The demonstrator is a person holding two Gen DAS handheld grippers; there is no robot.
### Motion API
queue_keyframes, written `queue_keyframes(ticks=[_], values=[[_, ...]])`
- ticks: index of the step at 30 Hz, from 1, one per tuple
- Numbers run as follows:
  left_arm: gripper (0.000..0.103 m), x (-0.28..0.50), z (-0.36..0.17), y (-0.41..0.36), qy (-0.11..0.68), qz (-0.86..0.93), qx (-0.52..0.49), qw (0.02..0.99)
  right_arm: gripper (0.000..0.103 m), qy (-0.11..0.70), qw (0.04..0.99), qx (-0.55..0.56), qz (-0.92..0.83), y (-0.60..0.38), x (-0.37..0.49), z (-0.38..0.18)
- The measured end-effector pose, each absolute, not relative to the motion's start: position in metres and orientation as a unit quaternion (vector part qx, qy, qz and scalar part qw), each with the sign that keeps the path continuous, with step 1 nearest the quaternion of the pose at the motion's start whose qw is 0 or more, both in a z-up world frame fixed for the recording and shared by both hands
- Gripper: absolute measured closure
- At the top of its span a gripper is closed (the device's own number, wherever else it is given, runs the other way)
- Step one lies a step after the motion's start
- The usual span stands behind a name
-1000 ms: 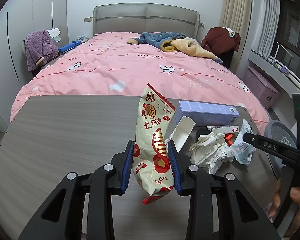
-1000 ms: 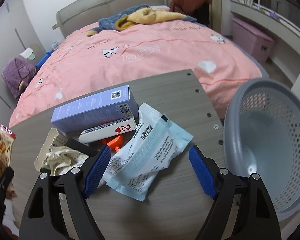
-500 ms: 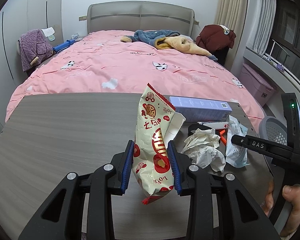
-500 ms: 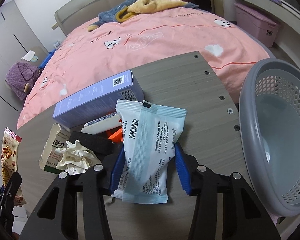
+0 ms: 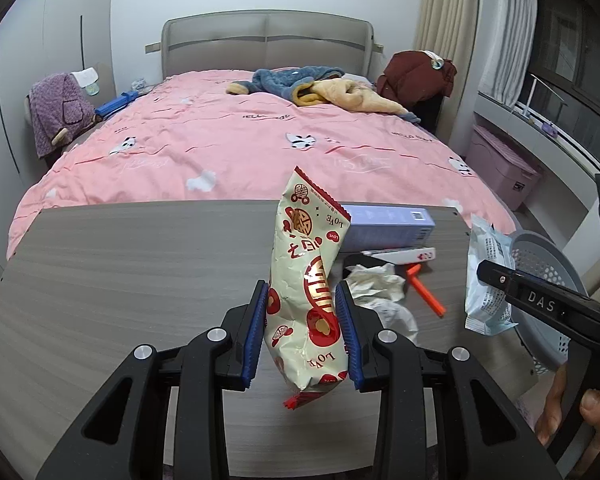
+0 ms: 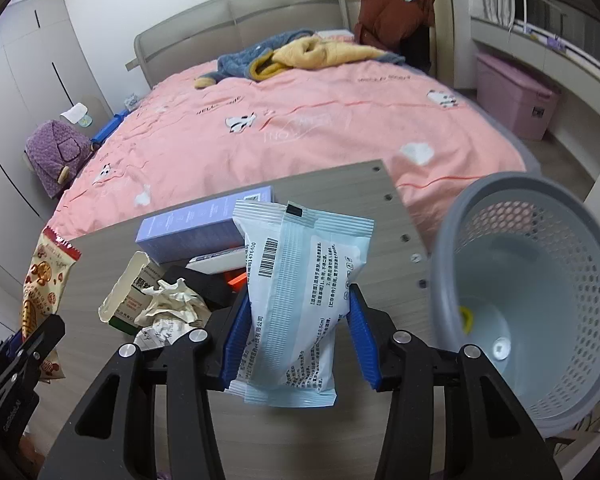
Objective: Collect trash
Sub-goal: 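Carry wrapper and wipe pack over the wastebasket and open both tools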
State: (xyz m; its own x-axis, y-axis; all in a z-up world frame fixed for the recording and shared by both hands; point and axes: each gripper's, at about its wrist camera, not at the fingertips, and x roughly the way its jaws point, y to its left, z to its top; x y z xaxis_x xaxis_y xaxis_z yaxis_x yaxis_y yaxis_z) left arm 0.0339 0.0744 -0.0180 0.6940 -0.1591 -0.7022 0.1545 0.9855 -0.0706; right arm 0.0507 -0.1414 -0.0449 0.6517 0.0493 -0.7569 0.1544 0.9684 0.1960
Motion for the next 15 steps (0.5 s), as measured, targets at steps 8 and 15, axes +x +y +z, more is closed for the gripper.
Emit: queue_keyframes(ticks=[8,15], values=[[0.070,0.030,-0.015,0.017,0.382,-0.135,0.028,0.914,0.057,0.395,0.909,0.120,-0.057,-0.183,0.027,-0.036],[0.070,0.032,-0.015,-0.054,0.383,-0.197,0.061,0.901,0.057,0.380,0.910,0.127,-0.108,-0.244,0.003,-0.035]])
